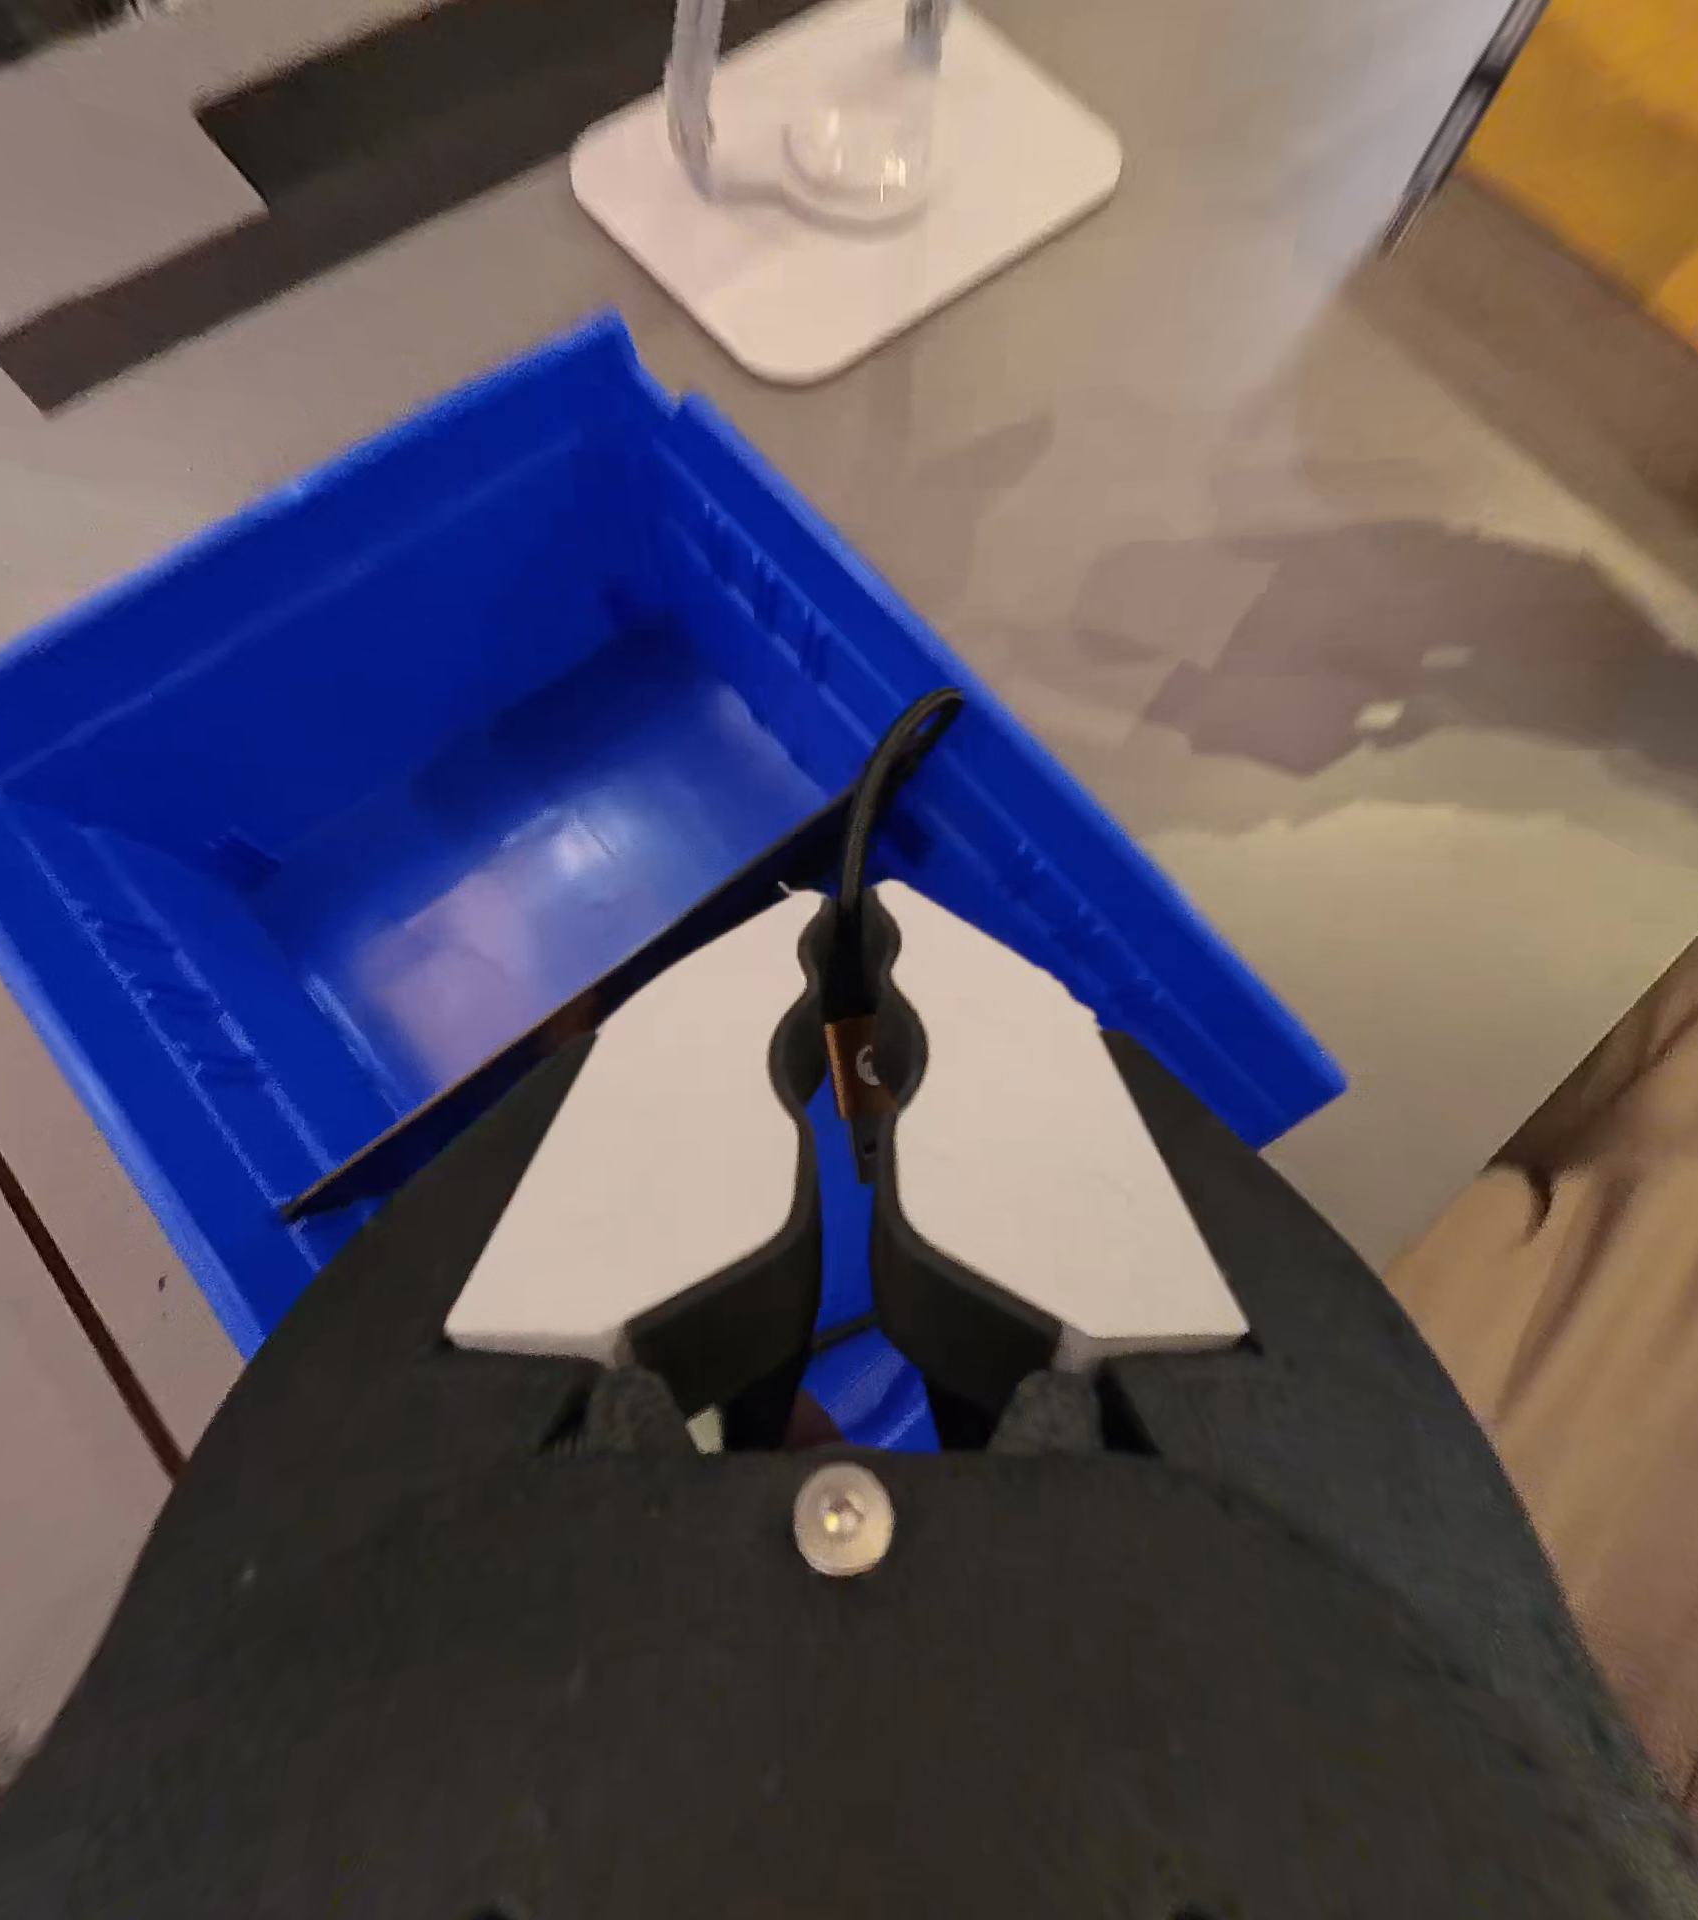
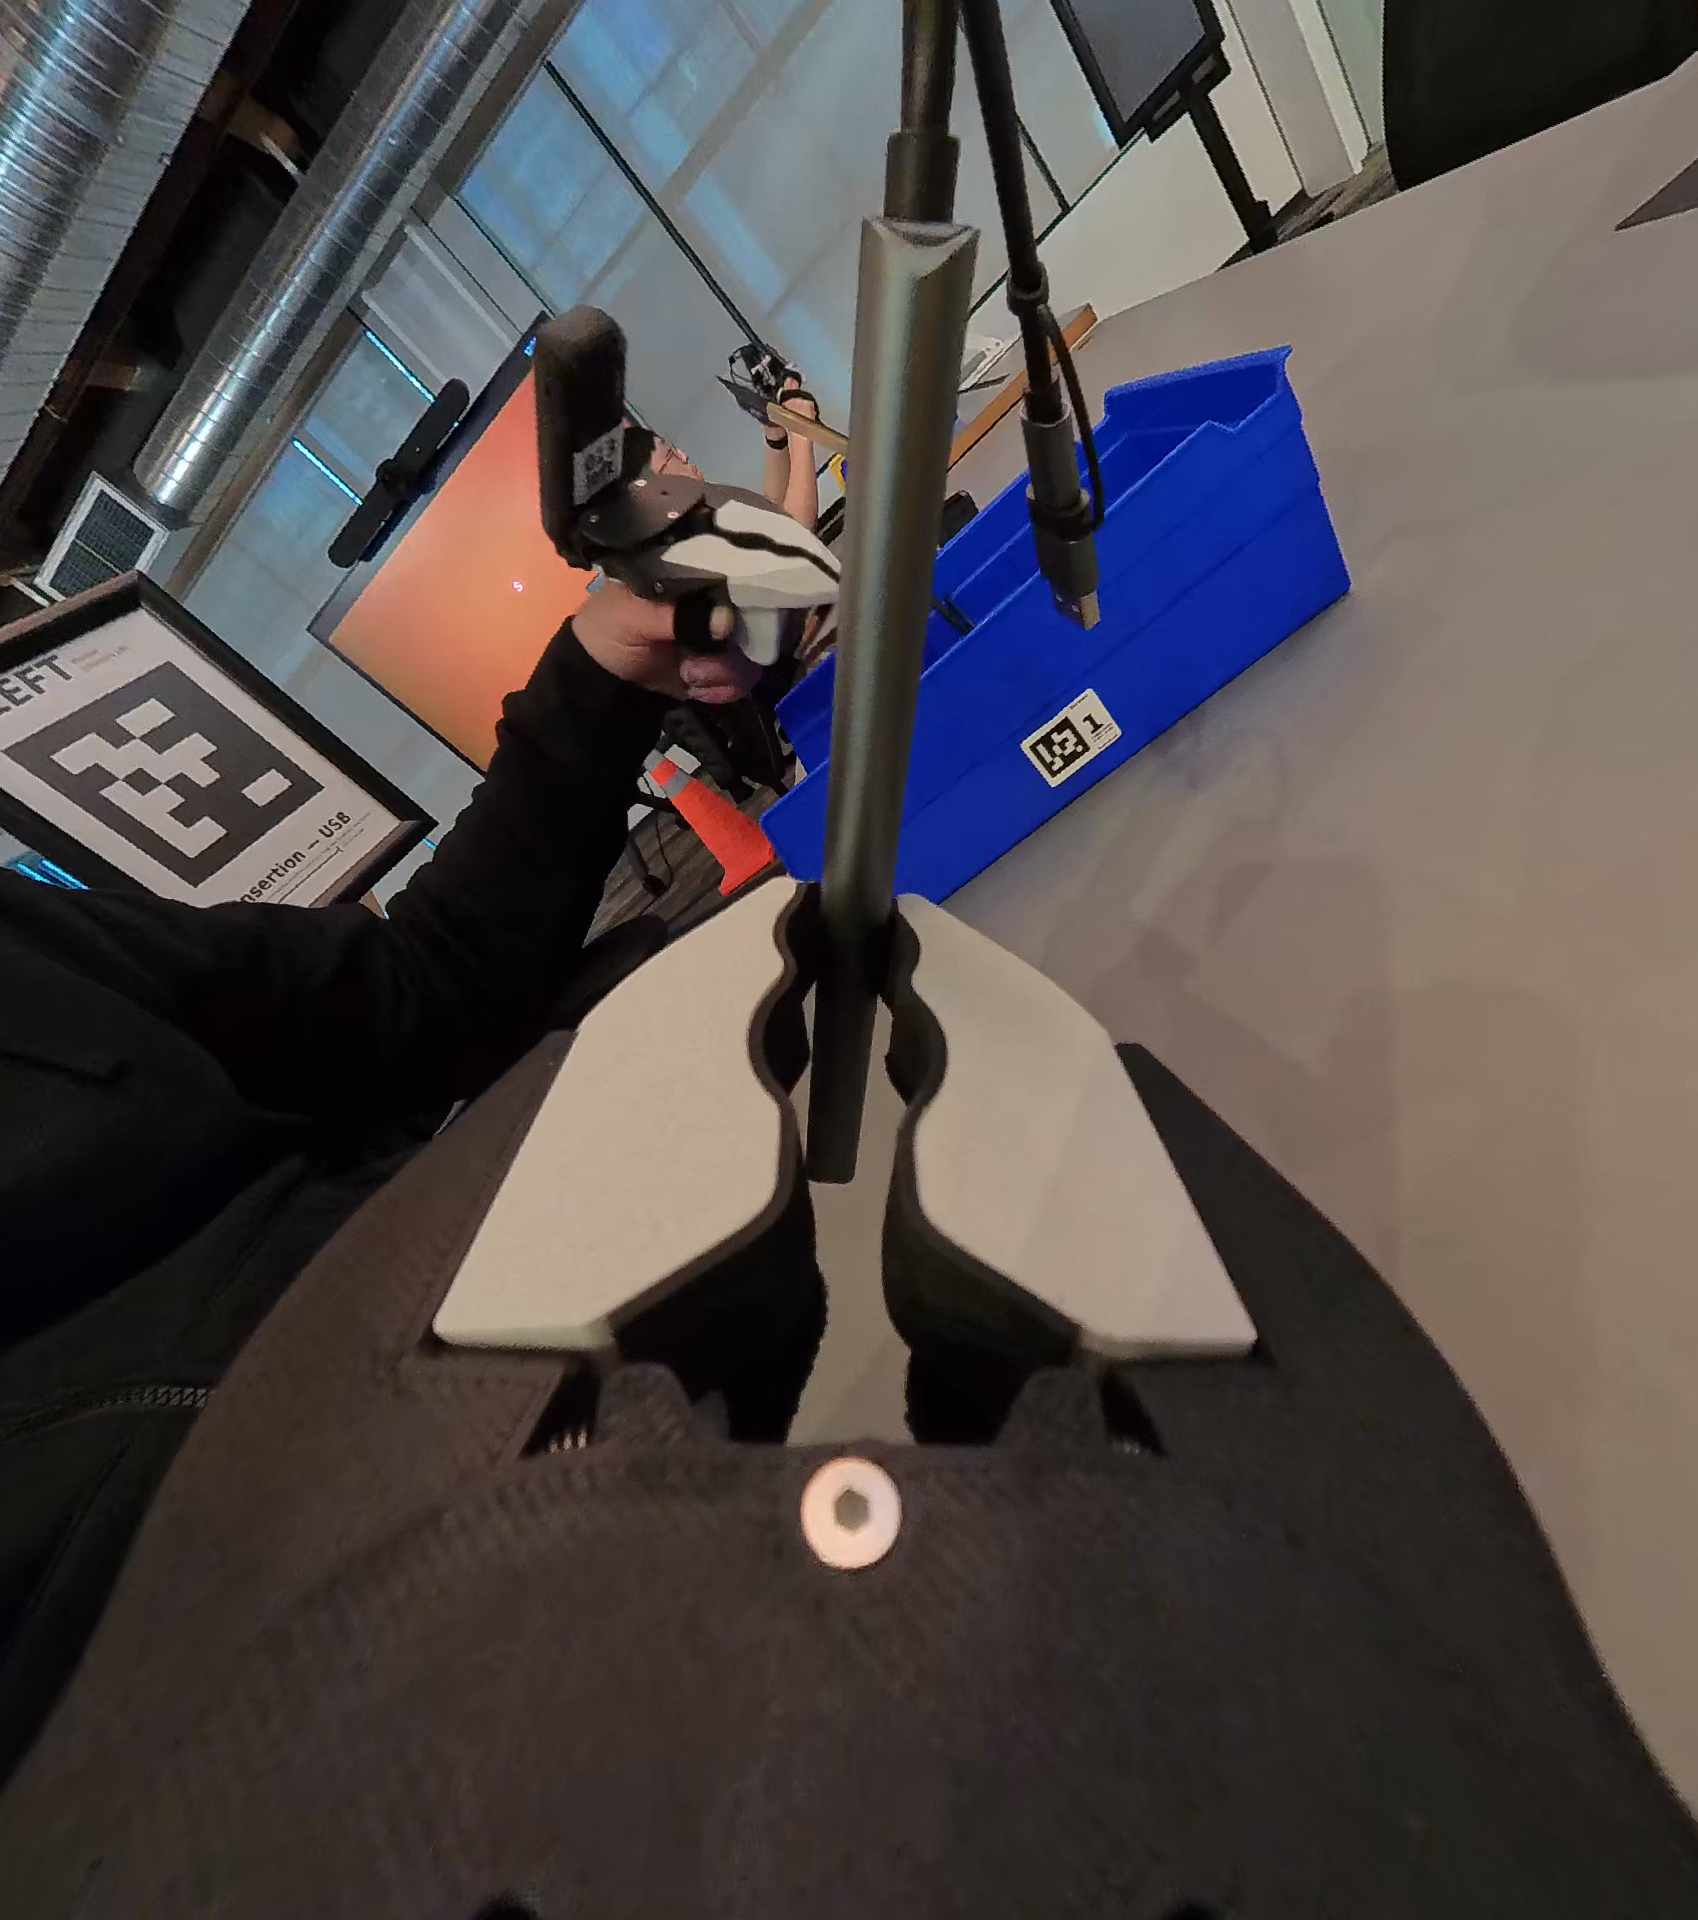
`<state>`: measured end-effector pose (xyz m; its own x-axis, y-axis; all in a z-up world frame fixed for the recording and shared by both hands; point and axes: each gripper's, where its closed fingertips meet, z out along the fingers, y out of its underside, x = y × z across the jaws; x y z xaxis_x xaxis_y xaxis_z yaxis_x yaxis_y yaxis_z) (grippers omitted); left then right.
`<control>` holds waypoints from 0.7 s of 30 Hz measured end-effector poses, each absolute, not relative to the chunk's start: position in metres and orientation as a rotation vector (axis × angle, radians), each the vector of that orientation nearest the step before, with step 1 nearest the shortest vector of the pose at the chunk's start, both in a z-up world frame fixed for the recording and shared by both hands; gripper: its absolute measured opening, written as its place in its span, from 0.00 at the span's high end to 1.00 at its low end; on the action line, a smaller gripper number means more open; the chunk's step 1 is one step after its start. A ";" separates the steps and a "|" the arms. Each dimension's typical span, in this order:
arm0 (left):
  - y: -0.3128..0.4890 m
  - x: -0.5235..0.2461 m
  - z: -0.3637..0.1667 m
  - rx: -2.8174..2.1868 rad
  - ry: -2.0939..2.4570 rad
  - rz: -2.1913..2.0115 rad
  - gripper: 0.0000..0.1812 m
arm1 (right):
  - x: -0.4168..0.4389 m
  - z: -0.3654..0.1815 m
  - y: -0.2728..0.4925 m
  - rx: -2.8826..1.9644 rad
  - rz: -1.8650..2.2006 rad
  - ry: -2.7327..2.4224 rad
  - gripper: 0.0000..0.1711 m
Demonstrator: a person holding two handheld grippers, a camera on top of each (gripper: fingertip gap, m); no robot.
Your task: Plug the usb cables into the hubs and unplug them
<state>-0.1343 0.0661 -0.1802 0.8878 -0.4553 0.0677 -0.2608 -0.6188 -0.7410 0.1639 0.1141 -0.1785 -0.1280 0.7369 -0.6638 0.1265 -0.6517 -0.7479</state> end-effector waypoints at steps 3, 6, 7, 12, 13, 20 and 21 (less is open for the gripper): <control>0.071 -0.123 -0.154 -2.167 0.466 -0.342 0.98 | 0.164 -0.179 0.115 -1.705 1.828 -0.959 0.94; 0.076 -0.106 -0.133 -2.081 0.432 -0.391 0.98 | 0.164 -0.179 0.115 -1.704 1.824 -0.960 0.94; 0.078 -0.098 -0.127 -2.051 0.429 -0.416 0.98 | 0.165 -0.178 0.115 -1.702 1.823 -0.958 0.94; 0.090 -0.053 -0.114 -1.963 0.393 -0.471 0.98 | 0.167 -0.176 0.118 -1.693 1.814 -0.945 0.94; 0.092 -0.040 -0.114 -1.953 0.387 -0.511 0.98 | 0.168 -0.176 0.118 -1.693 1.811 -0.943 0.94; 0.105 0.040 -0.150 -1.999 0.383 -0.646 0.98 | 0.170 -0.175 0.122 -1.692 1.789 -0.932 0.94; 0.105 0.050 -0.159 -2.025 0.394 -0.660 0.98 | 0.171 -0.175 0.123 -1.691 1.786 -0.926 0.94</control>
